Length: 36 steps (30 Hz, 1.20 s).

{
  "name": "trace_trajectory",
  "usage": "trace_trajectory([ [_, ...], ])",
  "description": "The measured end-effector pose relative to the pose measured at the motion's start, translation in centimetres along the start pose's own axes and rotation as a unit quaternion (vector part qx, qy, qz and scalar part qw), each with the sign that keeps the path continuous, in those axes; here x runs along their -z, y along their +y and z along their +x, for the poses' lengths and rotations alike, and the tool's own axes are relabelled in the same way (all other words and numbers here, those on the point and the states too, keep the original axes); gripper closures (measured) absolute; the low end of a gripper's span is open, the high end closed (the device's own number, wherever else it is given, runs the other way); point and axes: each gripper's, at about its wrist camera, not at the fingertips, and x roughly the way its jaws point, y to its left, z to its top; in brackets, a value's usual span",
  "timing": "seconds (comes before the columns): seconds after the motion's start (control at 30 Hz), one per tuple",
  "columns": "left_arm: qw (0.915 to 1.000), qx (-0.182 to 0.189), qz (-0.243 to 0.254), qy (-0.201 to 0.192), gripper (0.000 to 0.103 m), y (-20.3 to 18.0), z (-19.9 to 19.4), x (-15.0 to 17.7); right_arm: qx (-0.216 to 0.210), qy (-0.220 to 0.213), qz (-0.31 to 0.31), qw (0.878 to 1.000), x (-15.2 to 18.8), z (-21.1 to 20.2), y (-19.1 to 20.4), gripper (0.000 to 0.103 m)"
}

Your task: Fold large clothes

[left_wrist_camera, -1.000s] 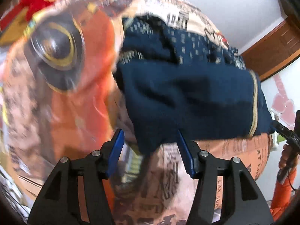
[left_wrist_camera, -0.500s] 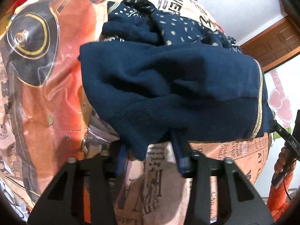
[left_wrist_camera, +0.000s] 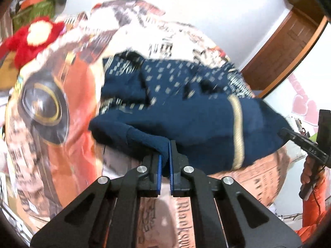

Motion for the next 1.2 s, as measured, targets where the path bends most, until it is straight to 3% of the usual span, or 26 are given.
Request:
trace_trajectory([
  [0.33, 0.9976, 0.012, 0.032, -0.06, 0.099, -2.8, -1.4, -6.3, 0.004, -0.036, -0.016, 0.999, -4.6, -0.6, -0.1, 0.095],
  [0.8, 0.9976, 0.027, -0.007, -0.063, 0.099, -1.0, 2.9, -14.3, -0.012, -0.027, -0.025, 0.999, -13.4, 4.5, -1.8, 0.095],
  [1.0, 0.9986, 0.005, -0.047, -0.025, 0.099, 2.2, 7.5, -15.9, 0.009, -0.018, 0.004, 1.0, -15.3, 7.0, -3.9, 0.094],
  [1.2, 0.9984, -0.016, -0.048, 0.025, 0.099, 3.2, 11.2, -13.8, 0.045, 0.032, 0.022, 0.998, -14.2, 9.2, -5.2, 0.092],
])
